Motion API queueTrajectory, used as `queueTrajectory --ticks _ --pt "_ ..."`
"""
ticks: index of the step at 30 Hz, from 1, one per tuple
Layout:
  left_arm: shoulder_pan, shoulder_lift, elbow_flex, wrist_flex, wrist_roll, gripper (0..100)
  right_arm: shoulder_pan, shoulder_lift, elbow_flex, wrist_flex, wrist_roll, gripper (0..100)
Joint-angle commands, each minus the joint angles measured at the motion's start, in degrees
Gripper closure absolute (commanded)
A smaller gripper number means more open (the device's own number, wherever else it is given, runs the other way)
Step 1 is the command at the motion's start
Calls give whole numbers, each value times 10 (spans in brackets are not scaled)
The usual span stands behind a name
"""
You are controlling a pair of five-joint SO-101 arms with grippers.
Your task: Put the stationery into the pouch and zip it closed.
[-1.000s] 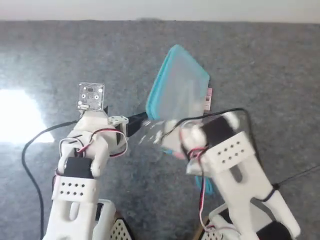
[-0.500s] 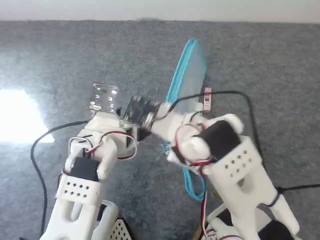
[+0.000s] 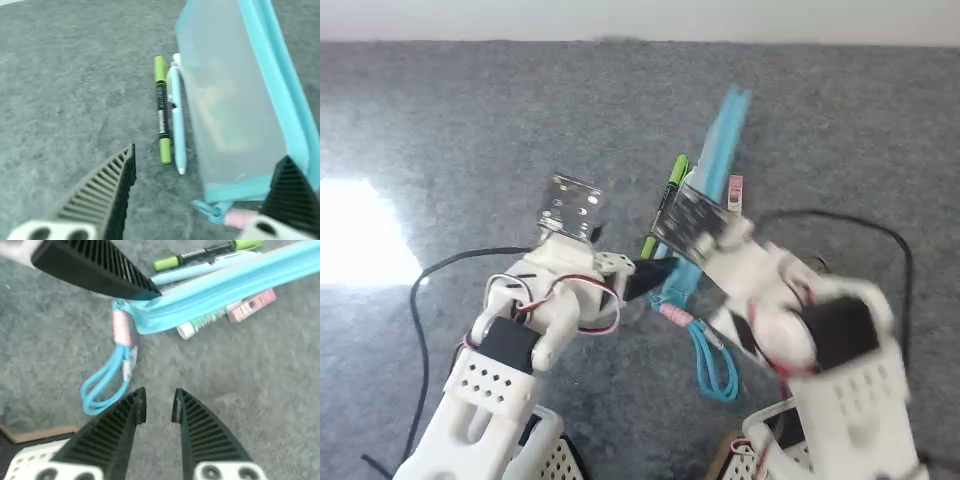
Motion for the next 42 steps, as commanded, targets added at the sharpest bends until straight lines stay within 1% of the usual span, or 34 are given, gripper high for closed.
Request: queueTrajectory --ticks 1,5,7,9,12,14,16,17,19,22,24,26,27,29,32,35,37,39,42 --pt "43 2 -33 -10 4 596 53 -112 79 -4 28 903" --pt "74 3 -33 -10 4 596 89 -189 161 -3 40 903" --pt "71 2 -34 -10 4 596 94 -202 173 -3 37 903" --pt "58 2 -40 -5 4 596 113 -197 173 -5 37 903" --pt "11 -3 -62 18 5 596 157 -160 173 -15 38 903" --pt "-48 -3 -89 40 8 596 190 -114 168 -30 38 903" --pt "-123 1 -122 76 20 596 192 -57 144 -41 24 903" --pt "-164 2 -137 96 28 596 173 -27 122 -48 4 903" --pt "-243 2 -160 133 29 596 109 39 70 -51 -47 903" --pt "-353 2 -175 173 23 596 -19 152 -18 -58 -133 903" --pt "-411 2 -169 193 -20 596 -87 230 -67 -65 -161 903" --pt "-465 2 -147 202 -79 596 -138 299 -98 -72 -162 903" --pt "-495 2 -131 201 -108 596 -159 327 -107 -85 -162 903" --pt "-558 1 -97 174 -151 596 -196 359 -110 -122 -162 903" --pt "-639 1 -46 96 -201 596 -245 370 -91 -173 -168 902" --pt "-691 2 -6 24 -229 596 -262 364 -29 -243 -181 900" --pt "-710 3 9 -1 -240 596 -264 356 36 -311 -202 866" --pt "-720 3 15 -5 -242 596 -264 348 92 -365 -219 822" --pt "-720 3 16 -6 -242 596 -265 327 146 -385 -222 798"
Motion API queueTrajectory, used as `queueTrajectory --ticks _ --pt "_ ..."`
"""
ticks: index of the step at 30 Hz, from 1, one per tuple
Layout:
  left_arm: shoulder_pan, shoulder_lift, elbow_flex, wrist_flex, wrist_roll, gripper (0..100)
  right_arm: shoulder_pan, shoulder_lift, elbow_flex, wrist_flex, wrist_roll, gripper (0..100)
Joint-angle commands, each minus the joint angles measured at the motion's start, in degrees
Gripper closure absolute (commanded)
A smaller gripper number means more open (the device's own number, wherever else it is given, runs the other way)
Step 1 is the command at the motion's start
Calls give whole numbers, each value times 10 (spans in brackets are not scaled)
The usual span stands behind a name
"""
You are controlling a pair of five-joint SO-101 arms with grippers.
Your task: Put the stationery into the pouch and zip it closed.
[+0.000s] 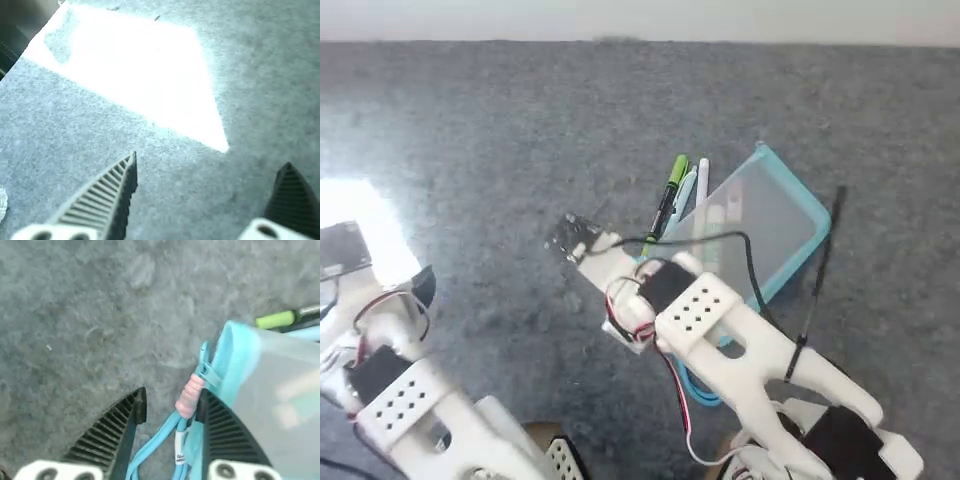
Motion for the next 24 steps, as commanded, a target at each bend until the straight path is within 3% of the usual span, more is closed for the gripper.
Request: queueTrajectory --ticks 1,5,14,24 --pt "-7 3 -7 -18 -7 596 -6 -51 44 -25 -11 804" --pt "-4 3 -7 -16 -7 596 -4 -73 66 -10 -11 841" --pt "-4 2 -7 11 -5 596 58 10 56 -59 -12 822" --pt "-4 1 -7 11 -6 596 73 41 38 -86 -30 822"
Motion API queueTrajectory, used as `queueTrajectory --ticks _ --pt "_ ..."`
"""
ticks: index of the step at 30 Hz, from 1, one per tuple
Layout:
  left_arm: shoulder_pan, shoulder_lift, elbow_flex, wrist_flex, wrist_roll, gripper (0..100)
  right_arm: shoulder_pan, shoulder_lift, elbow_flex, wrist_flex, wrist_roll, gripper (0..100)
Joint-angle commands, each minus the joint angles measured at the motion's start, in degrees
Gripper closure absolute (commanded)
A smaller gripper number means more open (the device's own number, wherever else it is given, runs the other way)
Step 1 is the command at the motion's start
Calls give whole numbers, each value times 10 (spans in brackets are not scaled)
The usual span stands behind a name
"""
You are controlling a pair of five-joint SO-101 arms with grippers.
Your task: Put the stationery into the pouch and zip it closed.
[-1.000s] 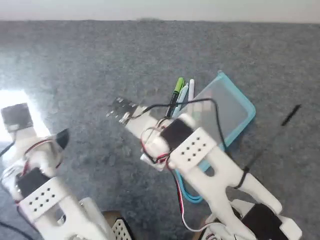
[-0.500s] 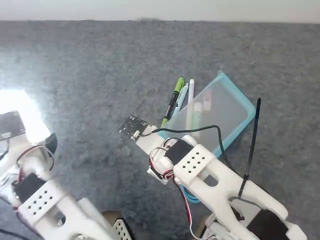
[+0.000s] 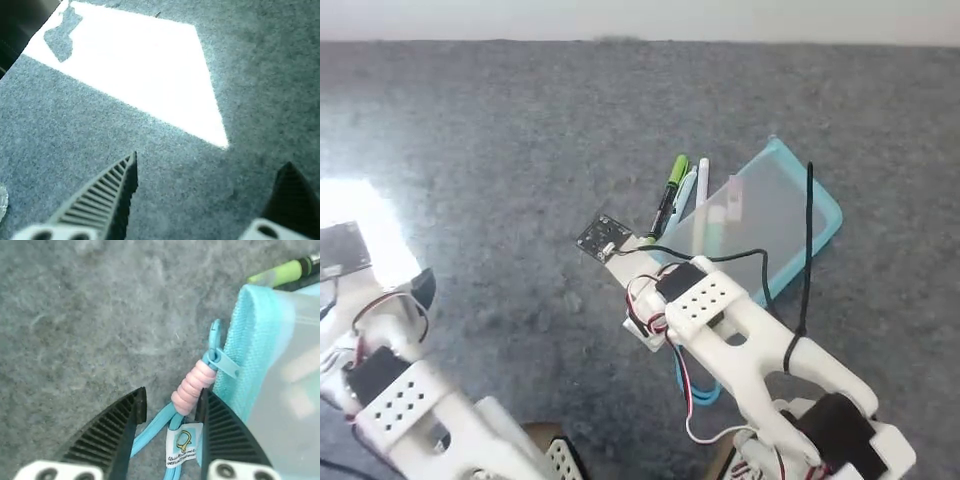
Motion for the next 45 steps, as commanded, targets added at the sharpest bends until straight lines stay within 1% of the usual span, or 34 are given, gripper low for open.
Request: queueTrajectory --ticks 1,7,10,14,20,22,31,33,35,36,38,41,43,45 --pt "-1 1 -6 4 -3 596 17 -1 -28 -9 -46 822" --pt "-1 -2 1 5 -3 596 36 -1 -24 -21 -184 822" --pt "-1 -2 7 5 -3 596 36 -1 -24 -23 -222 822" --pt "-1 -2 7 5 -3 596 37 7 -15 -50 -231 822" --pt "-1 -3 7 5 -3 596 37 73 -24 -91 -232 821" --pt "-1 -3 7 5 -3 596 40 87 -25 -102 -244 821" --pt "-1 -3 7 5 -3 596 90 120 -24 -101 -252 827" --pt "-1 -3 7 5 -3 596 94 122 -24 -101 -251 868" --pt "-1 -3 7 5 -3 596 96 120 -24 -102 -239 952" --pt "-1 -3 7 5 -3 596 96 118 -25 -104 -217 993" --pt "0 -3 7 5 -3 596 96 117 -25 -100 -161 979" --pt "0 -3 7 5 -4 596 96 117 -31 -70 -109 994" --pt "0 -3 7 4 -4 596 102 116 -46 -30 -59 991" --pt "0 -3 7 4 -4 596 119 103 -75 22 -31 991"
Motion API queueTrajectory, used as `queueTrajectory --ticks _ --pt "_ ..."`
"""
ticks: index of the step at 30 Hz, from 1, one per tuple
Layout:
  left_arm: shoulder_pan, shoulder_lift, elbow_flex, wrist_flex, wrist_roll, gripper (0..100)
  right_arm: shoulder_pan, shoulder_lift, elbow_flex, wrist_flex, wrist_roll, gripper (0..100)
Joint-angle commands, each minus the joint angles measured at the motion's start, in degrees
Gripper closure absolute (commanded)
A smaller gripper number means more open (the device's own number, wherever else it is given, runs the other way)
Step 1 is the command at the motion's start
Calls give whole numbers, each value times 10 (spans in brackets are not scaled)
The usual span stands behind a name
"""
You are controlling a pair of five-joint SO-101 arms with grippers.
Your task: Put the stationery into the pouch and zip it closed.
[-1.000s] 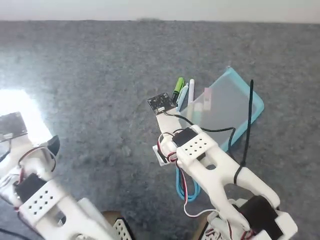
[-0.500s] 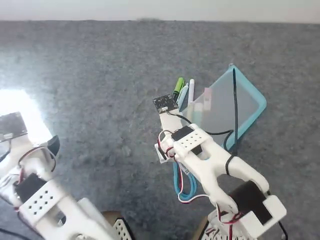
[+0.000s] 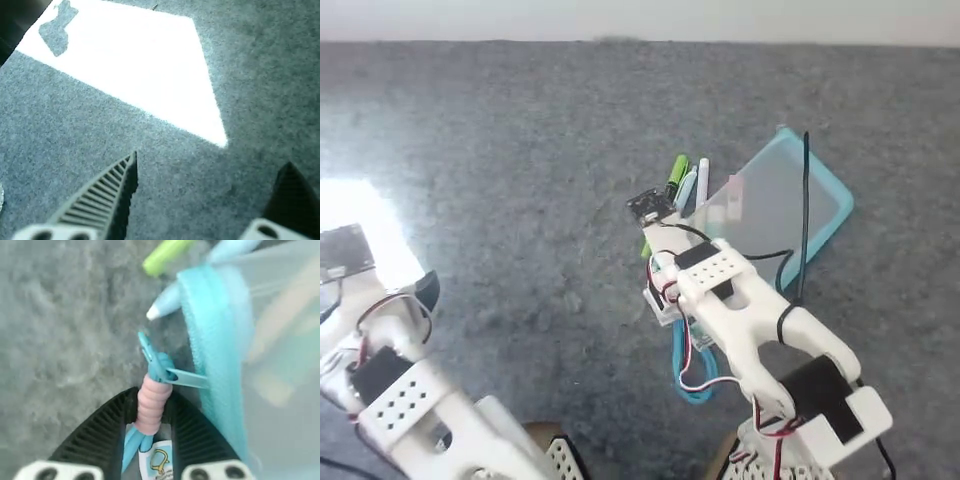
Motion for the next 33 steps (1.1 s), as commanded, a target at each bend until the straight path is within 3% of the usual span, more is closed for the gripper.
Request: queueTrajectory --ticks 1,7,11,16,21,33 --pt "0 -3 -4 4 -4 596 31 -28 -61 89 61 991" --pt "5 -3 -9 17 -33 596 49 -217 -144 227 121 991" --pt "62 -3 -51 120 -48 596 49 -349 -213 321 156 991" --pt "177 -3 -133 232 -33 595 53 -429 -260 416 182 991" --pt "330 -3 -227 295 21 593 54 -456 -260 430 167 991" --pt "617 -4 -445 363 105 565 54 -462 -259 436 160 991"
